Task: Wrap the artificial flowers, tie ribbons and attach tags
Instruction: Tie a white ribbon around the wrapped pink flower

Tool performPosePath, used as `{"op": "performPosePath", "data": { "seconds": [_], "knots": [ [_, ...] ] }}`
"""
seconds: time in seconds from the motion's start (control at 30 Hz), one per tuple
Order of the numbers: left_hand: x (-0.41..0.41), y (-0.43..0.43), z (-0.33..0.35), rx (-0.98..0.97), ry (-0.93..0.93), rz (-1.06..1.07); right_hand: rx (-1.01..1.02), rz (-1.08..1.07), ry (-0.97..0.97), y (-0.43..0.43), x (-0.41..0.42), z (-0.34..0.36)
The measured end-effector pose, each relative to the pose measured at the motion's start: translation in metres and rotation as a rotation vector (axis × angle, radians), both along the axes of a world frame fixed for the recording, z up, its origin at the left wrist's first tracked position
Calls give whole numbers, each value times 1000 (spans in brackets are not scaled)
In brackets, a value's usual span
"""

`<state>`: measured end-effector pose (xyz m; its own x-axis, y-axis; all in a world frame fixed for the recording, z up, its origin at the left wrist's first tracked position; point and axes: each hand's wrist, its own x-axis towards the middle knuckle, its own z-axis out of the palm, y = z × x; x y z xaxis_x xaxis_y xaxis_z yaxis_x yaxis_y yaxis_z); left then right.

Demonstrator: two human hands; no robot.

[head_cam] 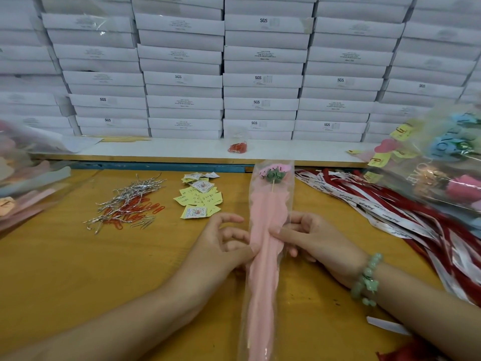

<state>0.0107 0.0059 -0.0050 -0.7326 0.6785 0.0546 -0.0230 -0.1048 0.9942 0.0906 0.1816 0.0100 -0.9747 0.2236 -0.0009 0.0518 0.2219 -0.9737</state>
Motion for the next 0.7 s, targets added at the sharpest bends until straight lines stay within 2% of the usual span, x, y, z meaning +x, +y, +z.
{"op": "performPosePath", "data": {
  "seconds": [0.23,0.47,0.7],
  "knots": [
    [-2,1,-1,27,-36,-26,-103,162,-157,5,2,9],
    [-4,0,1,109,-163,-24,-105,199,-141,2,4,12],
    [-3,-4,6,73,-139,-192,-105,202,-157,4,2,9]
  ]
}}
